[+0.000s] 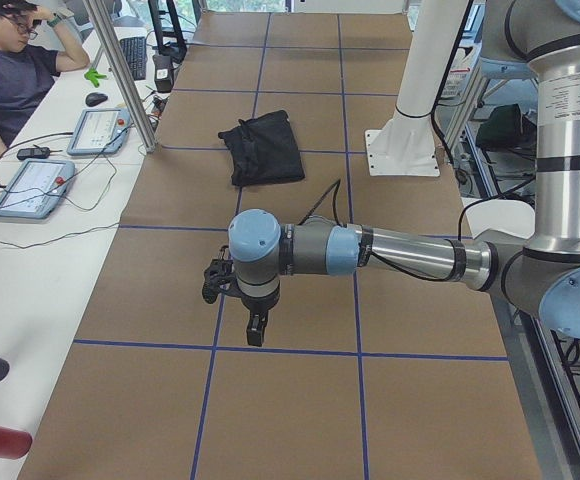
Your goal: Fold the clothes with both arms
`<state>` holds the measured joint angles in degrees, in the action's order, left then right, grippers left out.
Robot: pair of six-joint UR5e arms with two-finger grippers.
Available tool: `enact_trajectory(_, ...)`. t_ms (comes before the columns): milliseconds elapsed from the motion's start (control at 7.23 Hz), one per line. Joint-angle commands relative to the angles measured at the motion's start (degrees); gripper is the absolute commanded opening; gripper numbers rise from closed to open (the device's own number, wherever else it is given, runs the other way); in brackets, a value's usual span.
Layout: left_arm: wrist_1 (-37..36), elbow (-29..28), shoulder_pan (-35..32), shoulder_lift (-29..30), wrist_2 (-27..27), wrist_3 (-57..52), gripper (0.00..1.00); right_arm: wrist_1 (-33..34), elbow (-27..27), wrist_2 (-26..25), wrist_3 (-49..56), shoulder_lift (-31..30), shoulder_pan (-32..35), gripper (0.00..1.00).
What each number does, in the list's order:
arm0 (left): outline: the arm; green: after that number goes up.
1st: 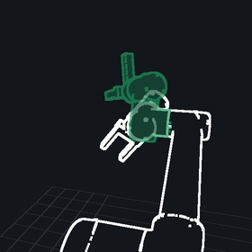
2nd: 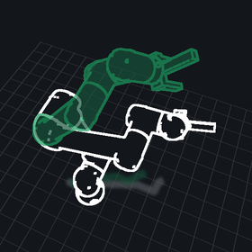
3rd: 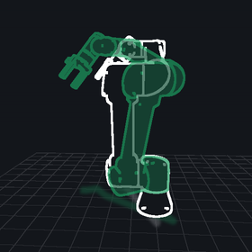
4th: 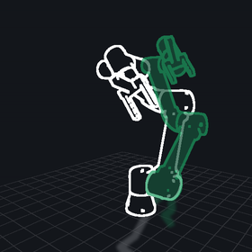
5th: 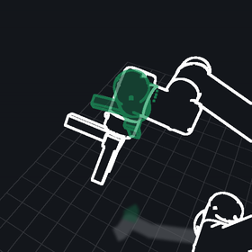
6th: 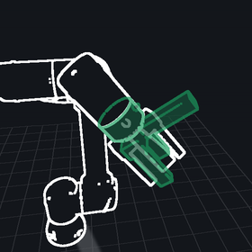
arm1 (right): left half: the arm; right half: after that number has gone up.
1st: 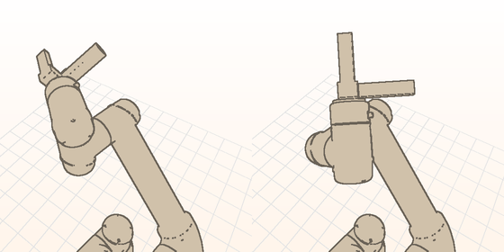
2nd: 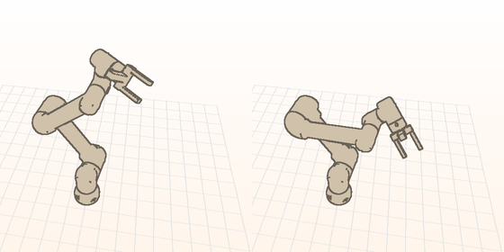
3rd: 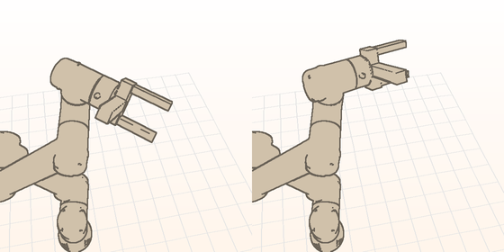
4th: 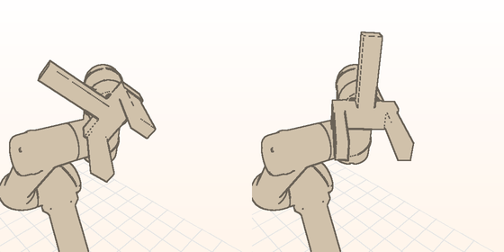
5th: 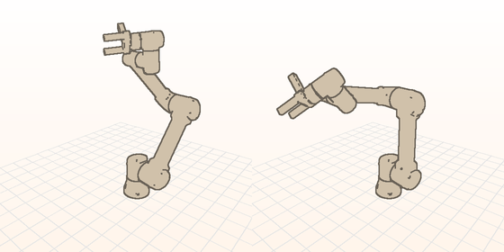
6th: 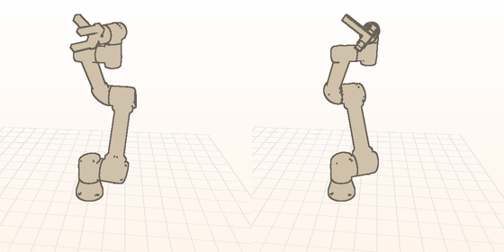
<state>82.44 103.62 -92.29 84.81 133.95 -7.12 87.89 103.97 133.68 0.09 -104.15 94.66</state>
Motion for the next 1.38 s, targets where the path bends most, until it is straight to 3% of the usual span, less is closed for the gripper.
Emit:
enact_trajectory(0,0.0,0.0,0.0,0.0,0.0,0.09,1.0,0.0,0.01,0.0,0.0,0.0,0.0,1.0)
enact_trajectory(1245,0.18,1.32,0.0,0.09,0.0,0.09,1.0,-0.35,0.01,0.09,0.0,0.0,-0.09,1.0)
